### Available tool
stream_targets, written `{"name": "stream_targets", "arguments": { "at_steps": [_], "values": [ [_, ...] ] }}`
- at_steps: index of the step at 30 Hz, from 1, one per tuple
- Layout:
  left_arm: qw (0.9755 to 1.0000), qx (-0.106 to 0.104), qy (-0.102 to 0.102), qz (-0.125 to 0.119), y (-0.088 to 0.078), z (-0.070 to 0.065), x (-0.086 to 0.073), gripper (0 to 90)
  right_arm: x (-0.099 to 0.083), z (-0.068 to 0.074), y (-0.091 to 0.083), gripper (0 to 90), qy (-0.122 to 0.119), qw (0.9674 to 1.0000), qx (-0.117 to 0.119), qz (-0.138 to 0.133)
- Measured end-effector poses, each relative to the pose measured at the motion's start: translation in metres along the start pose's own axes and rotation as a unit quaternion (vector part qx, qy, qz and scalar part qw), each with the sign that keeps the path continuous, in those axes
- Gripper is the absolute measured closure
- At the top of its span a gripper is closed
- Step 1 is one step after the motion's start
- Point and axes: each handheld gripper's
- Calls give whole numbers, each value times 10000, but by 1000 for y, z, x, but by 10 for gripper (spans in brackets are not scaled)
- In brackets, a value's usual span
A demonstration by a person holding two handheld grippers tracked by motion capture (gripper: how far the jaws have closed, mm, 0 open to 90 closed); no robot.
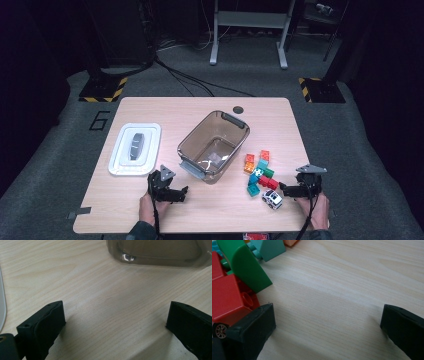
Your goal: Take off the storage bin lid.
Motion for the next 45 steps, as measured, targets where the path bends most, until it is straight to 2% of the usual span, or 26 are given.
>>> {"name": "stream_targets", "arguments": {
  "at_steps": [3, 5, 8, 10, 12, 13, 14, 16, 17, 21, 25, 30, 39, 42, 44, 45],
  "values": [
    [10000, 17, -17, -5, 0, 0, 0, 16, 0, 0, -2, 0, 18, 10000, -15, 44],
    [10000, 17, -47, -4, 0, 0, 0, 17, 0, -1, -6, 13, -33, 9999, 99, -39],
    [10000, 13, 4, 63, -1, 1, 0, 18, 6, -2, -17, 30, -73, 9998, 145, -150],
    [10000, 17, 10, 36, 0, 1, 0, 18, 11, -4, -28, 33, 47, 9994, 228, -251],
    [10000, 45, -7, 1, 0, 0, 0, 19, 13, -5, -32, 33, 62, 9992, 260, -301],
    [10000, 76, -2, -12, 0, 0, 0, 23, 14, -3, -38, 27, 190, 9988, 322, -315],
    [10000, 80, 9, -6, 0, 1, 0, 23, 15, -3, -40, 23, 165, 9985, 375, -362],
    [10000, 59, -19, 14, 0, 0, 0, 23, 16, 0, -46, 1, 160, 9981, 461, -365],
    [10000, 58, -22, 12, 0, 0, 0, 23, 16, 4, -51, 0, 124, 9974, 589, -387],
    [10000, 61, -23, 11, 0, 0, 0, 24, 16, 12, -58, 0, 9, 9967, 635, -506],
    [10000, 62, -15, 3, 0, 0, 0, 24, 12, 25, -64, 0, -70, 9950, 801, -588],
    [10000, 64, -16, 0, 0, 0, 0, 25, 4, 42, -66, 0, -240, 9940, 918, -536],
    [10000, 46, -11, 7, 0, 0, 0, 29, -12, 52, -59, 22, -258, 9938, 1007, -391],
    [10000, 44, -5, -2, 0, 0, 0, 29, -17, 56, -57, 112, -282, 9935, 1047, -357],
    [10000, 44, -6, -3, 0, 0, 0, 30, -20, 57, -55, 145, -325, 9938, 973, -432],
    [10000, 44, -1, -1, 0, 0, 0, 31, -21, 57, -54, 168, -274, 9940, 982, -401]
  ]
}}
Point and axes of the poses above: each handheld gripper's, and its own axes: y roughly forward along the jaws, x roughly out of its top, z roughly to its left, and after that the axes turned 10 degrees about -x, right-handed
